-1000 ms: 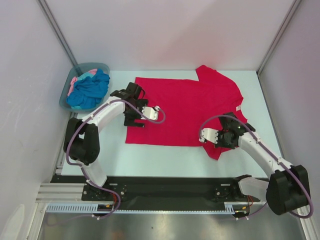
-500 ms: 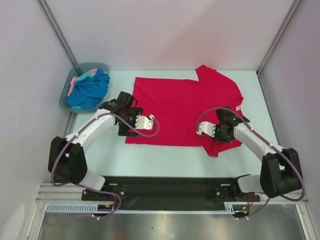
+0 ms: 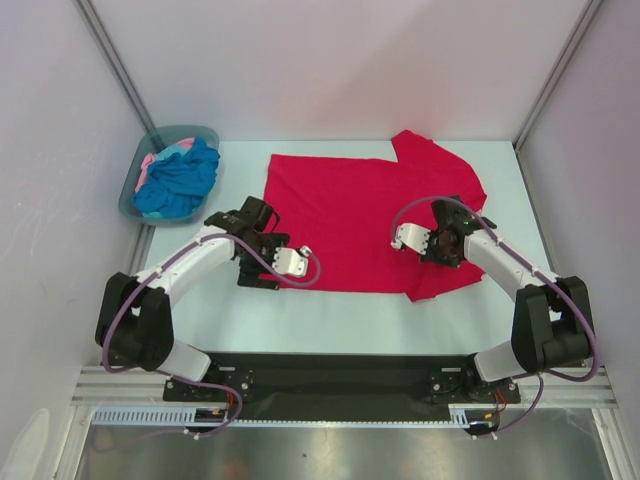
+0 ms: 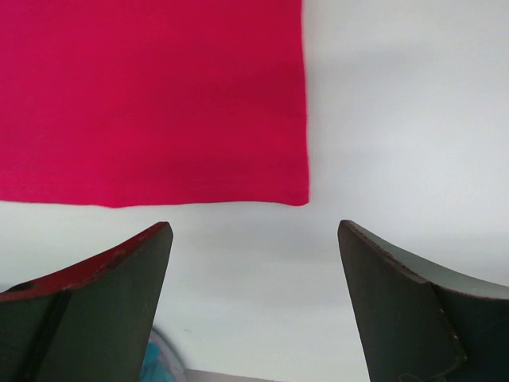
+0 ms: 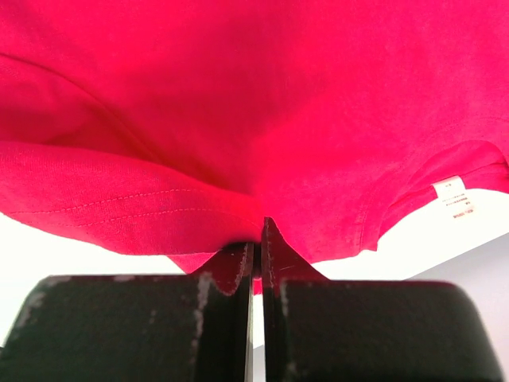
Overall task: Fold and stack the t-shirts
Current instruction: Fold the tshirt
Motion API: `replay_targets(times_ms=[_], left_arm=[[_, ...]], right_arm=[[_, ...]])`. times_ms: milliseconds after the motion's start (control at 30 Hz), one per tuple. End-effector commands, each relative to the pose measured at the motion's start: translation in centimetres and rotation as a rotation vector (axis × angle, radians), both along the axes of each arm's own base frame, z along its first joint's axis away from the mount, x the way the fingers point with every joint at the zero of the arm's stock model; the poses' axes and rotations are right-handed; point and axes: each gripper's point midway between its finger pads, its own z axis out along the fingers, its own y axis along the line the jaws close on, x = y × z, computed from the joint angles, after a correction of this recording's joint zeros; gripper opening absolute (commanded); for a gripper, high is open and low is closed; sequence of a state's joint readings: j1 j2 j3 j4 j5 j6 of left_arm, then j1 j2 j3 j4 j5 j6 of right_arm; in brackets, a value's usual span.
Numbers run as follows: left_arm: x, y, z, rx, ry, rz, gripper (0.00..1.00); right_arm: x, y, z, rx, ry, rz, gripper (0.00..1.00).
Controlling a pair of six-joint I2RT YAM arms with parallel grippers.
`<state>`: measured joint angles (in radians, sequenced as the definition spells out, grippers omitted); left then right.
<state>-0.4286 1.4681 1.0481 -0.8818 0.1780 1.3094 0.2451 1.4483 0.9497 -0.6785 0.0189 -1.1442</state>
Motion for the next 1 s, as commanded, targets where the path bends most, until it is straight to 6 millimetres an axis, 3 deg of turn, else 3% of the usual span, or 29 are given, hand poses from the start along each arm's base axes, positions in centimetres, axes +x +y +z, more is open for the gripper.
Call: replay_targets(times_ms=[0, 267, 400, 633, 967], left_arm=[[-1.6, -1.4, 0.0, -0.060, 0.045, -0.043, 0.91], [-2.9, -2.2, -1.3, -0.049, 0.093, -0.058, 0.89], [-3.1, -1.1, -3.1, 0.002, 0.089, -0.036, 0.85], [-0.7, -0.1, -4.8, 0.010, -0.087, 0.025, 0.85], [0.5, 1.0, -5.9, 0.018, -0.189, 0.088, 0.81]], right_arm=[[1.5, 0.1, 1.4, 0.008, -0.057, -0.005, 0.00], [2.1, 0.1, 1.8, 0.005, -0.083, 0.003, 0.00], [2.0, 0.1, 2.0, 0.010, -0.080, -0.005, 0.00], [1.8, 0.0, 2.1, 0.010, -0.074, 0.001, 0.00], [1.6, 0.3, 2.1, 0.019, -0.064, 0.001, 0.00]])
